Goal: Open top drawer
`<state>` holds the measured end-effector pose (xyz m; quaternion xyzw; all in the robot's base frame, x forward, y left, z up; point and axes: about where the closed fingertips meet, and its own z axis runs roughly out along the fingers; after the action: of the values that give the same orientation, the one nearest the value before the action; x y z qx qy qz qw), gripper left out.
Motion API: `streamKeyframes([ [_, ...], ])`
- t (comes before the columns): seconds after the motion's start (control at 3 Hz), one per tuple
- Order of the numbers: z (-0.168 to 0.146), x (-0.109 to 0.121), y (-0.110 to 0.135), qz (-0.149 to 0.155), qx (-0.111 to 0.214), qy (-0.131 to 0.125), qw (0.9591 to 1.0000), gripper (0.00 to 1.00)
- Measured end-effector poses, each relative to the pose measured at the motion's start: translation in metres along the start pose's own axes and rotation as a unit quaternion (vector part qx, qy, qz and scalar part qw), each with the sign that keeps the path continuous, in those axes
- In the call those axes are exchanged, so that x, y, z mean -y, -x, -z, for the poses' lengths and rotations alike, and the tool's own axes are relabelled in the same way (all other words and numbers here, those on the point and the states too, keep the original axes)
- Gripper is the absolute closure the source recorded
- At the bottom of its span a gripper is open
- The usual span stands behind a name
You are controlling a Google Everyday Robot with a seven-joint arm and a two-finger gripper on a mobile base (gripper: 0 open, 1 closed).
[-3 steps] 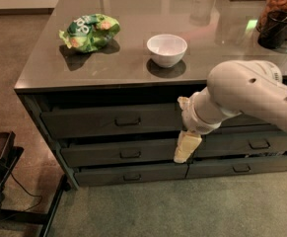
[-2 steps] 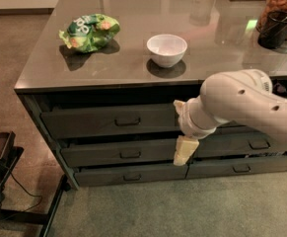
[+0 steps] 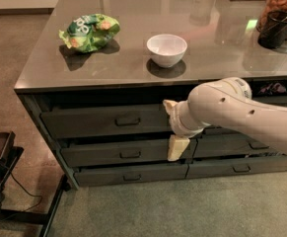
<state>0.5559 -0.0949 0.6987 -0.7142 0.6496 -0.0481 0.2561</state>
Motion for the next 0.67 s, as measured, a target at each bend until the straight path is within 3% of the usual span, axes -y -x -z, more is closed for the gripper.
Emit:
streamKeyframes([
  [0.67, -0.037, 0.02, -0.009, 0.011, 0.01, 0.007, 0.9999, 0.0],
])
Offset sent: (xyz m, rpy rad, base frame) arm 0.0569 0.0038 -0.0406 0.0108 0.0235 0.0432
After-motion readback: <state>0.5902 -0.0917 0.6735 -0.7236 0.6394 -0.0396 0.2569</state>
